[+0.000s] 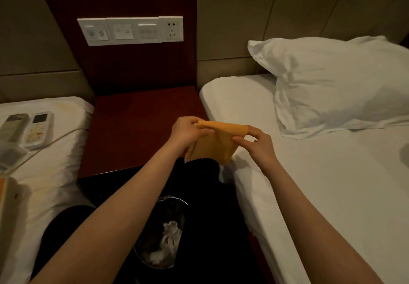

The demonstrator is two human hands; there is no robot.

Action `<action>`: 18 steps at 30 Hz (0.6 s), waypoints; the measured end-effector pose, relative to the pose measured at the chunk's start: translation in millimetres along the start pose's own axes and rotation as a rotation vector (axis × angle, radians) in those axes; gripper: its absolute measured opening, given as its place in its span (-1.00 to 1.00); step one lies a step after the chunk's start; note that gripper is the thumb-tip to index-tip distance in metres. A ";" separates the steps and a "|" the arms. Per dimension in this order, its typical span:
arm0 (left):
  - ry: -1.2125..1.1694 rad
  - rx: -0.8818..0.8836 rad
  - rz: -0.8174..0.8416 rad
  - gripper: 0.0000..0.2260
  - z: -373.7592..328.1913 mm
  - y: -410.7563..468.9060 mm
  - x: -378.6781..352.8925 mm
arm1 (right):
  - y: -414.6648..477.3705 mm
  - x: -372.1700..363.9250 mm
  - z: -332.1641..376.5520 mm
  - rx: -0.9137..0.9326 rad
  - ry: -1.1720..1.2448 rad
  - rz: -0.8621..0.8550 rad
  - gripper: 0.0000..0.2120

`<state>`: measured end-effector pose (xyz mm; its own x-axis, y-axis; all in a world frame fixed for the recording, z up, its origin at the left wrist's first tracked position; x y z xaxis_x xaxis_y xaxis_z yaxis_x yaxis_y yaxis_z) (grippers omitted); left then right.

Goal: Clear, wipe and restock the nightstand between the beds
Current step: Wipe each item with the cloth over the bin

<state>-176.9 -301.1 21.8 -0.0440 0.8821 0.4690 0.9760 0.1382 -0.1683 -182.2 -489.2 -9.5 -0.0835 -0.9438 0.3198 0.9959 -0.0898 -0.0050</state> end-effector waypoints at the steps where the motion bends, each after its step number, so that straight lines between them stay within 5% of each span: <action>1: 0.025 0.006 0.004 -0.78 -3.5 2.8 -5.4 | 2.4 5.6 -2.9 -0.008 -0.003 -0.037 -0.68; 5: -0.030 0.032 0.031 -0.65 -16.2 11.1 -27.6 | 5.9 28.5 -5.7 -0.084 0.115 -0.073 -0.82; 10: -0.349 0.169 0.256 -0.61 -36.5 7.1 -63.0 | 5.0 58.8 -9.8 -0.183 0.407 -0.104 -0.91; 14: -0.539 0.352 0.391 -0.49 -44.7 9.7 -98.1 | 3.7 84.5 -26.5 -0.298 0.408 -0.052 -0.55; 18: -0.516 0.433 0.474 -0.77 -49.2 5.3 -128.9 | 1.8 104.1 -43.8 -0.399 0.337 -0.087 -0.41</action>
<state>-155.6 -436.1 3.1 0.1567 0.9720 -0.1753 0.7515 -0.2325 -0.6174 -190.6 -601.6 -17.7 -0.2365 -0.9715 0.0128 0.9001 -0.2241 -0.3736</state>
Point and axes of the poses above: each hand's wrist, its own y-axis towards the middle knuckle, its own x-axis out of the back of the hand, z = x × y, the point moved 1 cm from there along y, towards the middle knuckle
